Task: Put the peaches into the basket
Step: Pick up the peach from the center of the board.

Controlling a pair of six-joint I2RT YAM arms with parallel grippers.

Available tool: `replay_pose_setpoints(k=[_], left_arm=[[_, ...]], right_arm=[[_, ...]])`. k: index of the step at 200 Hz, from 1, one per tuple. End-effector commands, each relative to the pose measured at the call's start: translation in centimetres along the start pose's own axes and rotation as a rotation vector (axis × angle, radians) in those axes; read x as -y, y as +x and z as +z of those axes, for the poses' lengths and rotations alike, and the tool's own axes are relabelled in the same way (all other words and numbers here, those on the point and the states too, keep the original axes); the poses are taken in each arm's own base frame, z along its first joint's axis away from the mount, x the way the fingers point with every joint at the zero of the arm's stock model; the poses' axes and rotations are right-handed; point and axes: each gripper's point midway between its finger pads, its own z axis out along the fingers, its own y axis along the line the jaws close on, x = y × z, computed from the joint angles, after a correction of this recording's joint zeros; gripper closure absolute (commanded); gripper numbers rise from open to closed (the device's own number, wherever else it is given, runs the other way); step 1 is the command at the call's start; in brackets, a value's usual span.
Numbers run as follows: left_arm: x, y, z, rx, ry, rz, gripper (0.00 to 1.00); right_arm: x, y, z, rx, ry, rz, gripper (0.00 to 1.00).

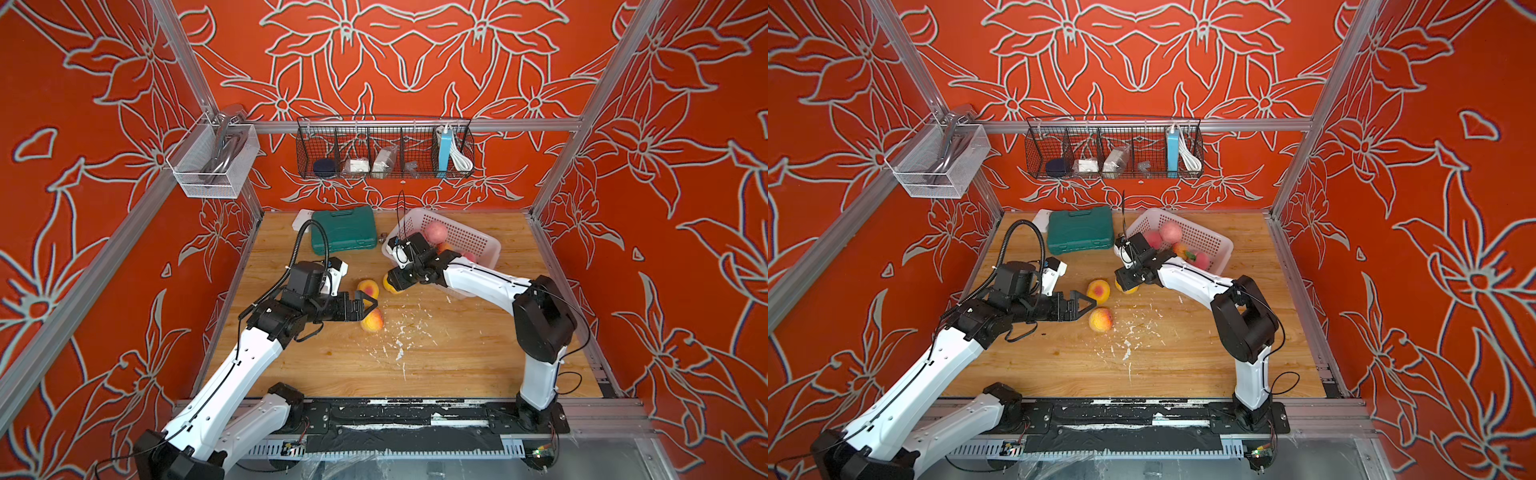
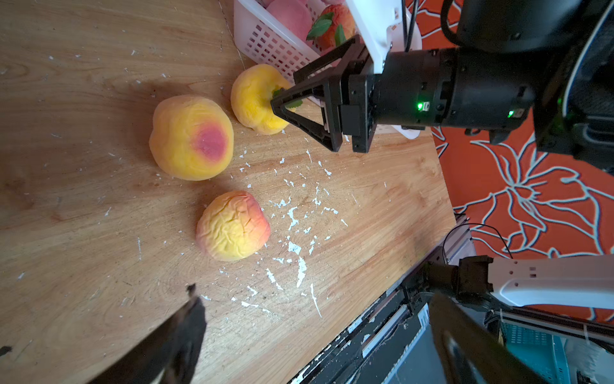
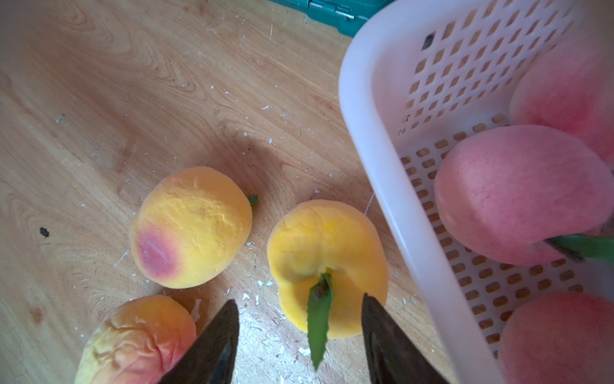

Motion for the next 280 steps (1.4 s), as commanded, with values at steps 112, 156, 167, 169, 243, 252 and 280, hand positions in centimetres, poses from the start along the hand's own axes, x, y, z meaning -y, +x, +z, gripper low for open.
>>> replay_pose_setpoints(k=[112,156,167,169,243,252,280], left_arm=[[0.7,-1.5,0.1,0.034,0.015,0.043,0.01],[0.7,-1.5,0.0,0.037,0.012,0.043,0.01],[0.7,-1.5,0.0,0.039,0.009,0.044,0.01],[0.7,-1.5,-0.1,0.040,0.008,0.044,0.01],[0.8,-1.8,-0.2,0.046,0.009,0.042,0.01],[0.9,-1.8,-0.2,0.050,0.011,0.042,0.01],[1.0,-1.8,-0.3,0.049,0.016,0.038,0.01]], right_arm=[[0.3,0.6,1.6,-0.060,0.026,-0.031,0.57],[0.4,0.7,1.9,-0.066,0.032,-0.032,0.68],[0.4,0.7,1.9,-0.069,0.036,-0.034,0.70],[0.5,0.8,1.9,-0.072,0.037,-0.034,0.70],[0.6,0.7,1.7,-0.080,0.045,-0.038,0.85],[0.6,0.6,1.5,-0.077,0.047,-0.040,0.86],[0.7,0.5,1.0,-0.071,0.054,-0.042,0.89]])
